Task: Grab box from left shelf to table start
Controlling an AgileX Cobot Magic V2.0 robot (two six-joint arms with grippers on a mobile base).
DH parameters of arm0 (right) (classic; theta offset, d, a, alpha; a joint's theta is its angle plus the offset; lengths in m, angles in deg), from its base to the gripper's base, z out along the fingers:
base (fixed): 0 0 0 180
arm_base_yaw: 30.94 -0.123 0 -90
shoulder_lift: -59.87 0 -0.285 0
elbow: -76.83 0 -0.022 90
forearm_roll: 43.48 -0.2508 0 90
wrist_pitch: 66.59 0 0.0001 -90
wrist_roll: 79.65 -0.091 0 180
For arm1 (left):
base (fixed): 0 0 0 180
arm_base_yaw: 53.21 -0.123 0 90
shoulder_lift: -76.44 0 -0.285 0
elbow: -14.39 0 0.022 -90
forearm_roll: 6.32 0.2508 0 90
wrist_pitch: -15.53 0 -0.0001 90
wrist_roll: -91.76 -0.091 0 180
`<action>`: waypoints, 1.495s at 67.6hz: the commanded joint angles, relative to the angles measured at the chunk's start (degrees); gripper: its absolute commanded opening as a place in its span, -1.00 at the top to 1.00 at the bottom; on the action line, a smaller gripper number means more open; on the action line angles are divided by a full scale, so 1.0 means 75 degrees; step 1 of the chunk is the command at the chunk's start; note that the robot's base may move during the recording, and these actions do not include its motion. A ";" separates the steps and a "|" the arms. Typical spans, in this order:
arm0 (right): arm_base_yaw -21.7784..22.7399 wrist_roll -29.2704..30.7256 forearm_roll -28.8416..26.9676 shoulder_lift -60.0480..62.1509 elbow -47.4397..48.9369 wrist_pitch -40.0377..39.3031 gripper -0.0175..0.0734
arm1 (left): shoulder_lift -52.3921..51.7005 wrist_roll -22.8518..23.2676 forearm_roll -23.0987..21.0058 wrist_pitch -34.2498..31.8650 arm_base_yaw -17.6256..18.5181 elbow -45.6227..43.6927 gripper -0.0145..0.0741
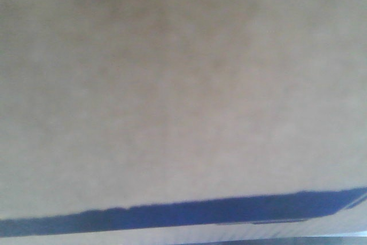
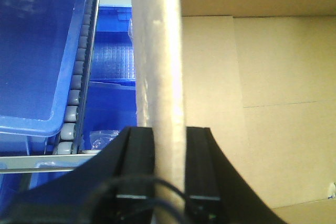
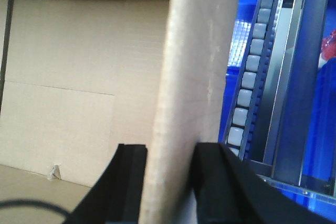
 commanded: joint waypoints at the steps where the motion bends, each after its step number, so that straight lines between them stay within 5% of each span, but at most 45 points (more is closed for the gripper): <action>1: 0.0042 0.0053 -0.0629 0.0151 0.0234 -0.0964 0.47 | 0.0004 -0.0212 -0.1183 -0.1130 0.0073 -0.0322 0.88; 52: 0.0042 0.0053 -0.0629 0.0710 0.0234 -0.1452 0.47 | -0.0131 -0.0265 -0.1364 -0.1462 0.0073 -0.0222 0.88; 90: 0.0042 0.0053 -0.0629 0.0710 0.0234 -0.1452 0.47 | -0.0131 -0.0265 -0.1364 -0.1476 0.0073 0.1240 0.90; 101: 0.0042 0.0053 -0.0629 0.0710 0.0234 -0.1452 0.47 | -0.0131 -0.0375 -0.1241 -0.2278 0.0073 0.1453 0.90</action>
